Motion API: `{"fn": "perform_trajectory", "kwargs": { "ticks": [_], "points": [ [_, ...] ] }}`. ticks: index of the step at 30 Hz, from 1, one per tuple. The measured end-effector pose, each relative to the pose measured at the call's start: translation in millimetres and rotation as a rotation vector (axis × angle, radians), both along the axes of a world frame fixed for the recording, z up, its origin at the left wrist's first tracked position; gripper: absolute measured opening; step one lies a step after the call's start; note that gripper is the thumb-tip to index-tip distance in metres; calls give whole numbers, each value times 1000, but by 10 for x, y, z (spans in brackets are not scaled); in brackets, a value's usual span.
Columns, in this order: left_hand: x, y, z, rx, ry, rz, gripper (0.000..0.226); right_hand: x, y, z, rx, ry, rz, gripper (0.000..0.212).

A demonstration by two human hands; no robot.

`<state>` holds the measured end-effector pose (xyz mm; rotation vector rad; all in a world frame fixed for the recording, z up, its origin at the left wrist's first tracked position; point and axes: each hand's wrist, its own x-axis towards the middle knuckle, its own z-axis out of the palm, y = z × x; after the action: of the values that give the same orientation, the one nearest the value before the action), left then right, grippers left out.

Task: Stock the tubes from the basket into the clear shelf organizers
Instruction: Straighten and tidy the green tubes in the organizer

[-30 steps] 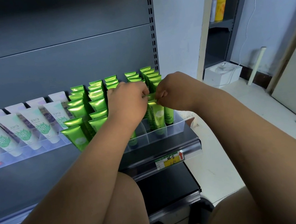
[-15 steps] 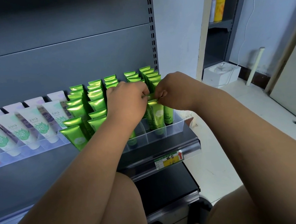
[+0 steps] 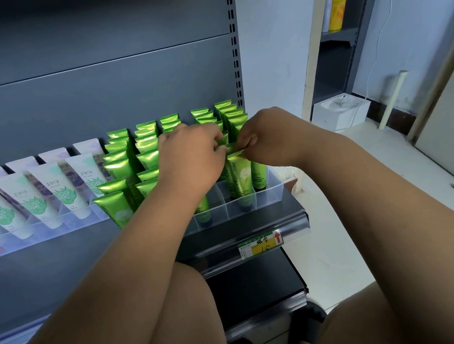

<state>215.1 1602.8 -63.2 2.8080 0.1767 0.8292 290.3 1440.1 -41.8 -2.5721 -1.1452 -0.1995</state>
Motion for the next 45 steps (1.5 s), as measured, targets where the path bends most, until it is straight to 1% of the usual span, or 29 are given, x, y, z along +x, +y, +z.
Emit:
{"fn": "perform_trajectory", "kwargs": {
  "ticks": [5,8,13,16,18,20,25,27,30,31,34,35,37,42,45],
  "points": [
    [-49,86,21,-30,-55,53,15,65,23,-6,92,42,-79,31],
    [-37,125,60,-53,-64,77,15,131,93,17,155,81,-135,27],
    [186,164,276,-94,35,119,13,260,188,102,251,70,-234,24],
    [348,162,309,-125,117,128,16,352,226,152,280,103,-228,23],
    [430,163,249,-105,139,134,18,441,245,181,261,124,-199,17],
    [465,187,167,-87,148,148,20,520,290,193,193,102,-158,14],
    [500,174,108,-35,157,134,23,642,449,238,10,-15,-91,20],
    [510,160,106,-8,146,144,25,636,519,263,-35,-30,-74,28],
    [534,128,101,-5,154,153,25,605,577,261,-57,-28,-36,55],
    [548,121,110,-18,160,154,24,590,589,254,-92,-25,-26,56],
    [577,138,131,-82,163,147,22,622,618,177,-132,-34,-29,24],
    [575,153,131,-98,158,141,22,637,628,157,-142,-54,-29,20],
    [567,191,117,-121,162,128,22,654,632,127,-156,-84,-21,19],
    [558,225,88,-159,173,105,22,661,592,132,-140,-88,-21,17],
    [559,219,87,-191,174,80,22,659,586,142,-170,-104,-33,17]
  ]
}}
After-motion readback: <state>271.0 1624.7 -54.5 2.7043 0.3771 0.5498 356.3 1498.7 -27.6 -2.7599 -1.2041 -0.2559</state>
